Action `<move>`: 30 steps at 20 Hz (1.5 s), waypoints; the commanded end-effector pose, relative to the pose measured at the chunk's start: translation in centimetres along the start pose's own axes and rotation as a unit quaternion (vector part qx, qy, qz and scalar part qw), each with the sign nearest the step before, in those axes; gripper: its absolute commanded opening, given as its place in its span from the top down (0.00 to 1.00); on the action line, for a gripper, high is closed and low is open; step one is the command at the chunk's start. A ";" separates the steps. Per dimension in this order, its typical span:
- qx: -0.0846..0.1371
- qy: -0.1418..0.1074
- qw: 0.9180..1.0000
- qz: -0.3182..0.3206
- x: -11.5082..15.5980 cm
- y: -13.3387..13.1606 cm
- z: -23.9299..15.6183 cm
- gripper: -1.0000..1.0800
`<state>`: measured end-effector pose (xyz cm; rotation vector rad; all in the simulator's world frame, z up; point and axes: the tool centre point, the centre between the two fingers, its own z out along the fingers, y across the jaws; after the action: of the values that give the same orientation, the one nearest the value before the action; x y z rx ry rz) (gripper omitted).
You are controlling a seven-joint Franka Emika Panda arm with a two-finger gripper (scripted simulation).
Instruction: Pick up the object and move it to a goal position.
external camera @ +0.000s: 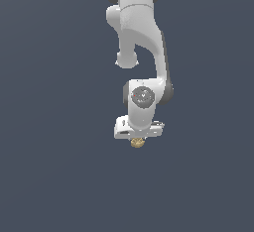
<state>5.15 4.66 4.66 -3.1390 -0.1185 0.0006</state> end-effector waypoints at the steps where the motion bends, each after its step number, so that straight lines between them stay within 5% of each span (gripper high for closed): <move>1: 0.000 0.000 1.000 0.000 0.0 0.0 0.0 1.00; 13: 0.000 0.000 1.000 0.000 -0.1 2.3 -3.3 1.00; 30: 0.001 0.000 1.000 0.000 -0.6 13.8 -19.5 1.00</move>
<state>5.59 -8.10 22.63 -3.1383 -0.1182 -0.0015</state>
